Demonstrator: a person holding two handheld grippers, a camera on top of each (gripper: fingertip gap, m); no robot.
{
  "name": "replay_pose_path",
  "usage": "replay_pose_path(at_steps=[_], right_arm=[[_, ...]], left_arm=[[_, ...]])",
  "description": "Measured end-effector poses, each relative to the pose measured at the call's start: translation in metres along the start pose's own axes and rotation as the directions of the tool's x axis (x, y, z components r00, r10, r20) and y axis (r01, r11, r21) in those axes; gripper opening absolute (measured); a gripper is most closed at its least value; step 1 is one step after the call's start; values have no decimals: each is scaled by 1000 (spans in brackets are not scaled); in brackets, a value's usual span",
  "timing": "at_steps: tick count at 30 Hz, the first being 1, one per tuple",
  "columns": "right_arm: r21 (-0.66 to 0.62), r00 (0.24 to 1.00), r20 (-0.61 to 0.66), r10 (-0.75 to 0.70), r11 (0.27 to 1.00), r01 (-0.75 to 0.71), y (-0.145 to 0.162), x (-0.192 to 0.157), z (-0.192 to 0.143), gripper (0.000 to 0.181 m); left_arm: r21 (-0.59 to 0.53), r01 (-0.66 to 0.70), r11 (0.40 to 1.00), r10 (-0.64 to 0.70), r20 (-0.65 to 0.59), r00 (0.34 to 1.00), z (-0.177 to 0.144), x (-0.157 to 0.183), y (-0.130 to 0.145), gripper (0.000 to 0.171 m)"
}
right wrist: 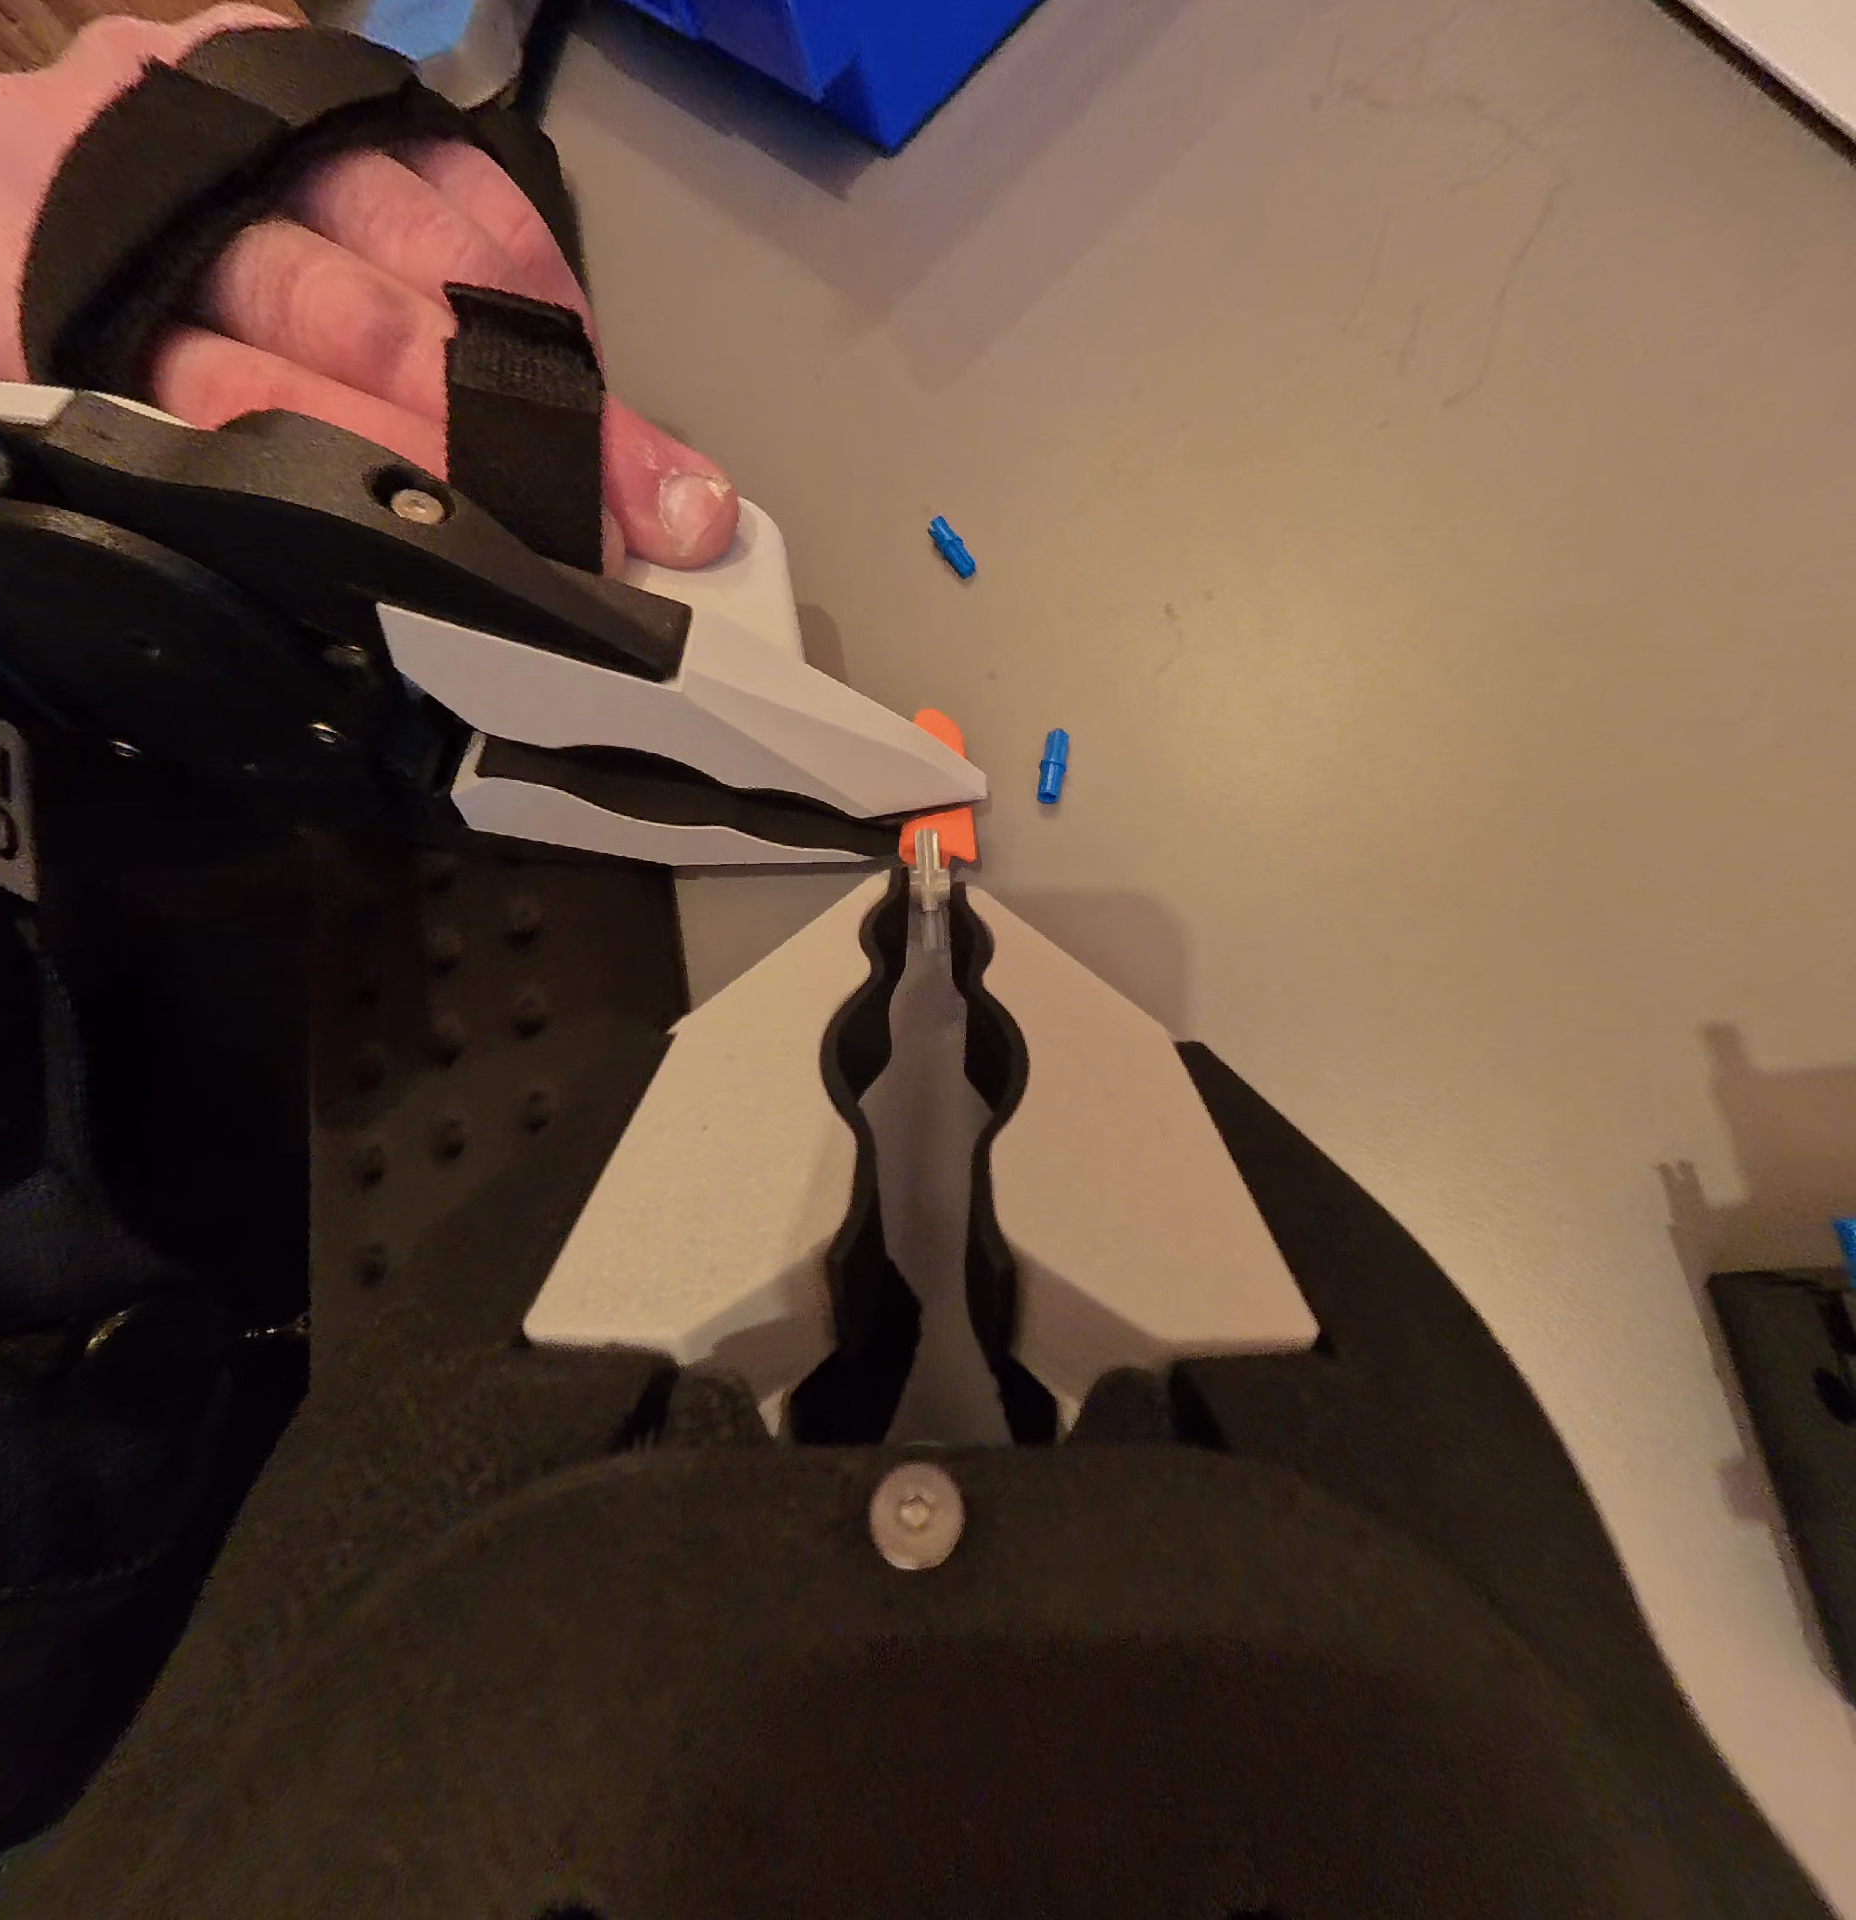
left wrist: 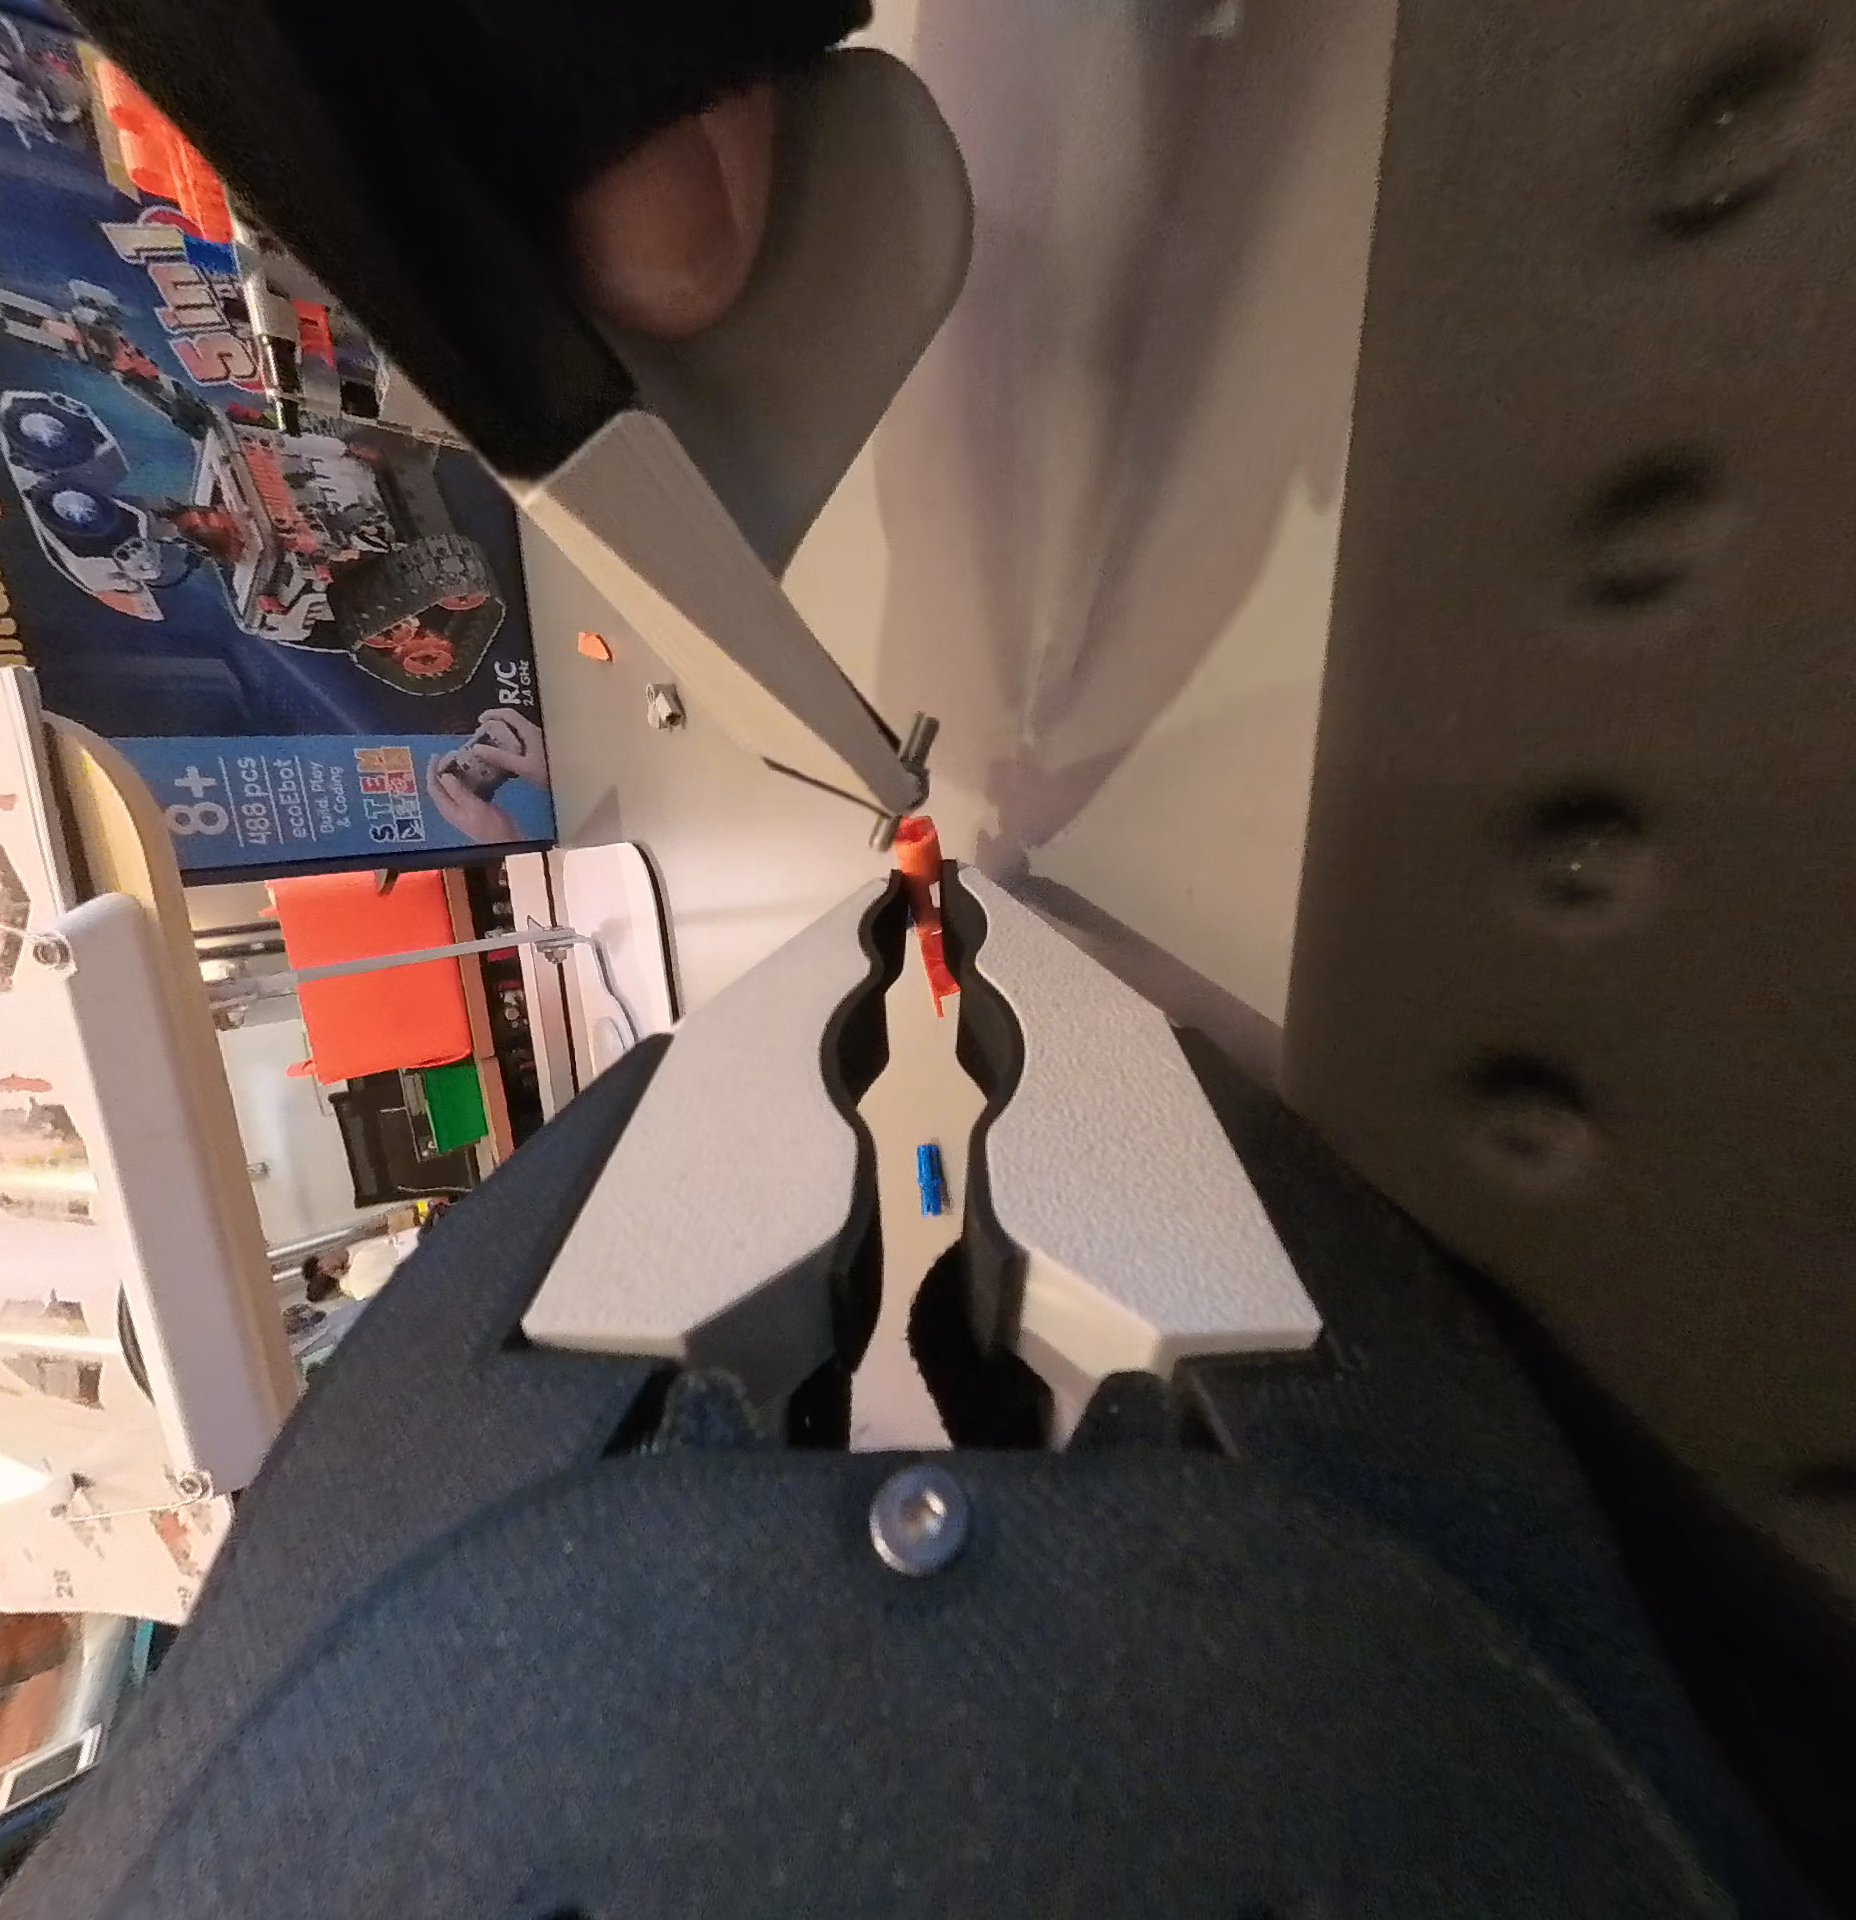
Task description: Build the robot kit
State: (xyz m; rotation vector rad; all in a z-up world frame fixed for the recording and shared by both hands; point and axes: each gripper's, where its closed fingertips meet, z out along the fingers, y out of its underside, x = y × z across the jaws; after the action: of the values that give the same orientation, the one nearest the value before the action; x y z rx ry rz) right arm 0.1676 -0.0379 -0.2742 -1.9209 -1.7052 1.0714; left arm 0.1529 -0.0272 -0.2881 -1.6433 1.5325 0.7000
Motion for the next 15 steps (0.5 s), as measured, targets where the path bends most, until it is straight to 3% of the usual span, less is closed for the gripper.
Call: replay_pose_path(at_steps=[15], right_arm=[[-85,1000,-24,-9,996,7,10,2,2,4]], left_arm=[[-25,-36,999,35,-12,999,5,3,-1,4]])
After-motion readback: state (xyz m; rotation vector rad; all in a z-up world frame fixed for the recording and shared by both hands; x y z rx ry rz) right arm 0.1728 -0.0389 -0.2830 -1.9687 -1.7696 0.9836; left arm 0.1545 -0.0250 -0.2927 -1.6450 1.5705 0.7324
